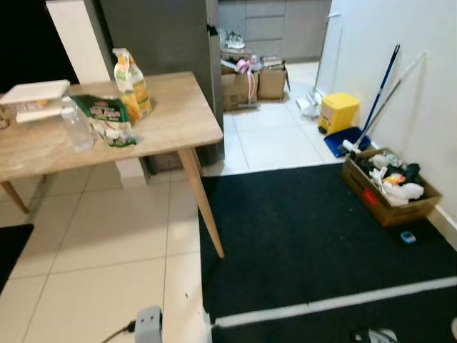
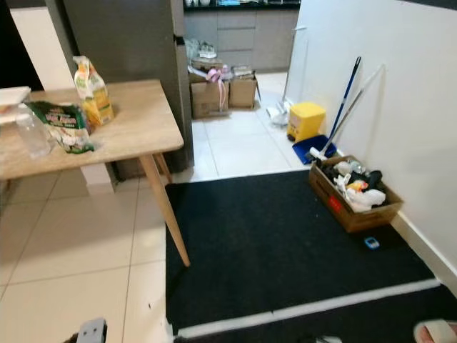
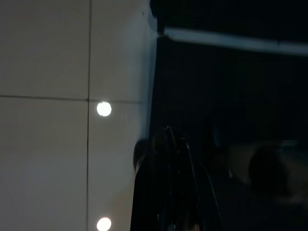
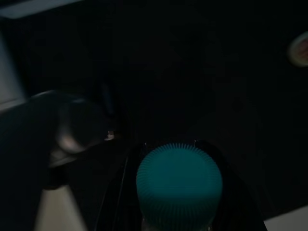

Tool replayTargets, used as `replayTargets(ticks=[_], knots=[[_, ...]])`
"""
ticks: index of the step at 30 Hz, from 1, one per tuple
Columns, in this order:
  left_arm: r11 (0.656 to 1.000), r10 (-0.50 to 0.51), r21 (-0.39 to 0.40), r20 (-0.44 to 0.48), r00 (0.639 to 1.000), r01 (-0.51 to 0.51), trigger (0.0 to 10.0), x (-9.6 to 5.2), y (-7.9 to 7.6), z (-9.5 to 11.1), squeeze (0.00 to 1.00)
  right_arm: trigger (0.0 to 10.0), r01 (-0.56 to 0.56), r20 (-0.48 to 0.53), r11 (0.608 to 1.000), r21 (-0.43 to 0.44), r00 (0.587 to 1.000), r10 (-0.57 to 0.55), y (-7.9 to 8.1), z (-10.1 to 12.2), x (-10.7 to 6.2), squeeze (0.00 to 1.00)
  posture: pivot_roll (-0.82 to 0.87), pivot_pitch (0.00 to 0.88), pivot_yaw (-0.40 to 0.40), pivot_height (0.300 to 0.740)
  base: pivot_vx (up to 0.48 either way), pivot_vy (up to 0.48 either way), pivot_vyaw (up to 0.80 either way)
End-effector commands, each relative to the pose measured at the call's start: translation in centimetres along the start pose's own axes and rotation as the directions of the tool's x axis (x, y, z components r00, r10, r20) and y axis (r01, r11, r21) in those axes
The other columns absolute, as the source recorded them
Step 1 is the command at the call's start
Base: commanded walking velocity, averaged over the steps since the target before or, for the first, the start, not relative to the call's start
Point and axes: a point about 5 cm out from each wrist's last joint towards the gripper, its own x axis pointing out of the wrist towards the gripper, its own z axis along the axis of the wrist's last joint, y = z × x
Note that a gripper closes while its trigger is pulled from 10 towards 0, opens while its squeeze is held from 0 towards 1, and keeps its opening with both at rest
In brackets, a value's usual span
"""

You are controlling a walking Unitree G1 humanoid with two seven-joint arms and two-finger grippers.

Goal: Restocking fridge

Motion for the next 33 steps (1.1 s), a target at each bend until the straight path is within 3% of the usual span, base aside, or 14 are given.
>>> replayTargets(ticks=[1,22,33], knots=[[1.000,-0.005,0.011,0.007,1.000,0.005,10.0,0.14,-0.21,0.50,0.00,10.0,0.004,-0.009,1.000,0.003,1.000,-0.004,-0.18,-0.09,-0.02,0.00,-0.08,0.000,0.053,0.740,0.000,0.000,-0.79],[1.000,-0.013,0.013,0.013,1.000,0.012,10.0,0.15,-0.27,0.61,0.00,10.0,0.004,-0.007,1.000,-0.010,1.000,-0.004,-0.21,-0.13,-0.03,0.00,-0.08,0.000,0.052,0.740,0.000,0.000,-0.79],[0.999,-0.040,0.028,0.021,0.999,0.039,10.0,0.18,-0.51,0.76,0.00,10.0,0.002,0.005,1.000,-0.012,1.000,-0.002,-0.12,0.07,-0.01,0.00,-0.08,0.000,0.051,0.740,0.000,0.000,0.00]])
